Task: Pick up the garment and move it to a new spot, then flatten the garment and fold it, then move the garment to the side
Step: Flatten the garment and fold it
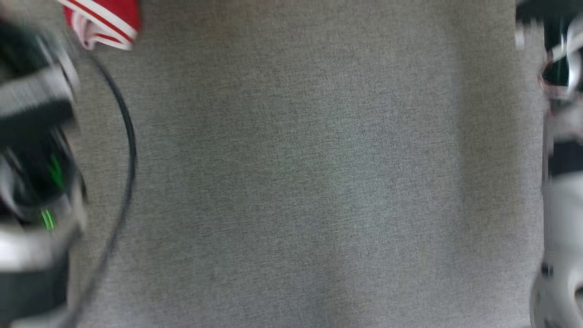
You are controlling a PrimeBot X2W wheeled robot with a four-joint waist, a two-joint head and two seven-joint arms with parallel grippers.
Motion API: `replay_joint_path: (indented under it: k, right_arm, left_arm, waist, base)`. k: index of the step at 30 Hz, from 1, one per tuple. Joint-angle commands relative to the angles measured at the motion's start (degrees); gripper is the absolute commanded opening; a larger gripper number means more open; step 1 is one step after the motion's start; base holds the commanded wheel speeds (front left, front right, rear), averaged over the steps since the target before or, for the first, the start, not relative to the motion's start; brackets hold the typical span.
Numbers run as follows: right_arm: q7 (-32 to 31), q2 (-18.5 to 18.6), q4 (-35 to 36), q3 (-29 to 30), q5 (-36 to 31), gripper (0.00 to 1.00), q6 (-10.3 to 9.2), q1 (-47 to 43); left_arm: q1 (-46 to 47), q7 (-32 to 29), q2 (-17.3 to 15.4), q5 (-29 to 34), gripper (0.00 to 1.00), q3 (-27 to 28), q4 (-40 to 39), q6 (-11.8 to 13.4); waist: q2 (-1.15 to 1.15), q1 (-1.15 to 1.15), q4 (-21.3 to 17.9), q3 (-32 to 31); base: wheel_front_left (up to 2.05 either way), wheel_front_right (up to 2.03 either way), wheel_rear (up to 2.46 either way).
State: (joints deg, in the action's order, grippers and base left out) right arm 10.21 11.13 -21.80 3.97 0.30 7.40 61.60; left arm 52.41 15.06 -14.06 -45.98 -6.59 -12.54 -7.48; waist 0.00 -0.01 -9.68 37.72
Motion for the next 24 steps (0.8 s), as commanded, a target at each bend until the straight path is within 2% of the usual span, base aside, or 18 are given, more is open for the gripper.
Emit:
replay_joint_path:
  k: [1,2,6,10,19,24]
  right_arm:
    - [-1.66,0.58,1.34,-0.39,1.24,0.0,0.15,-3.49]
    - [-5.54,1.6,4.21,-0.33,4.13,0.0,0.15,-9.03]
    - [-13.93,2.36,10.56,-0.13,8.76,0.0,0.15,-20.36]
    - [-20.68,2.4,15.54,1.22,10.35,0.0,0.15,-29.95]
    - [-27.02,-1.78,18.98,6.64,9.88,0.0,0.14,-45.37]
    - [-30.38,-4.53,19.99,9.21,9.74,0.0,0.14,-53.01]
  left_arm:
    - [-3.92,0.18,-0.7,-1.41,0.0,0.04,-1.28,0.08]
    - [-10.4,0.18,-1.18,-4.93,0.0,-0.4,-3.5,0.08]
    - [-23.9,0.18,-4.89,-12.93,0.0,-3.59,-6.58,0.08]
    - [-35.03,0.14,-7.66,-22.5,0.0,-5.47,-7.63,0.07]
    - [-51.65,-2.32,-12.41,-36.42,0.0,-10.47,-4.42,0.07]
    - [-57.79,-6.6,-14.27,-42.5,0.0,-13.62,-1.23,0.07]
  waist:
    - [0.0,0.01,1.84,-2.53]
    - [0.0,0.01,2.81,-5.07]
    - [0.0,0.01,3.96,-10.44]
    - [0.0,0.01,5.38,-15.11]
    - [0.0,0.01,7.75,-23.66]
    - [0.0,0.01,8.85,-27.07]
  base:
    - [0.0,0.0,0.0]
    - [0.0,0.0,0.0]
    - [0.0,0.0,0.0]
    - [0.0,0.0,0.0]
    - [0.0,0.0,0.0]
    - [0.0,0.0,0.0]
